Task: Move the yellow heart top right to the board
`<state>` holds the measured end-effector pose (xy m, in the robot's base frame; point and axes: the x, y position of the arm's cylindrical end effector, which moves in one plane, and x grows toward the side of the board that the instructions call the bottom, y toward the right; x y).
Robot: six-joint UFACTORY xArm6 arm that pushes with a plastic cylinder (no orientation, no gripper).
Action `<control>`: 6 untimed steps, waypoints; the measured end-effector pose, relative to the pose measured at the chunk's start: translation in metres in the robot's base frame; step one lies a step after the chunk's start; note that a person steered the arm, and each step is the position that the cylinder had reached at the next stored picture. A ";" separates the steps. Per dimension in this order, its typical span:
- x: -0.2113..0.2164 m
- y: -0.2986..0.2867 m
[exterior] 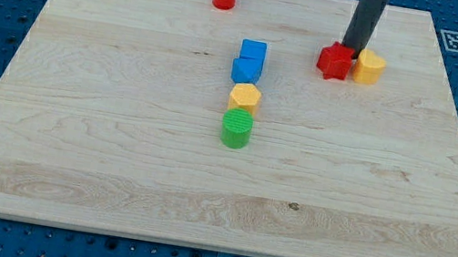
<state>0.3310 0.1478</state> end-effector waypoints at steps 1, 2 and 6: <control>0.038 -0.016; 0.075 -0.020; 0.045 0.022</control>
<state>0.3760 0.1698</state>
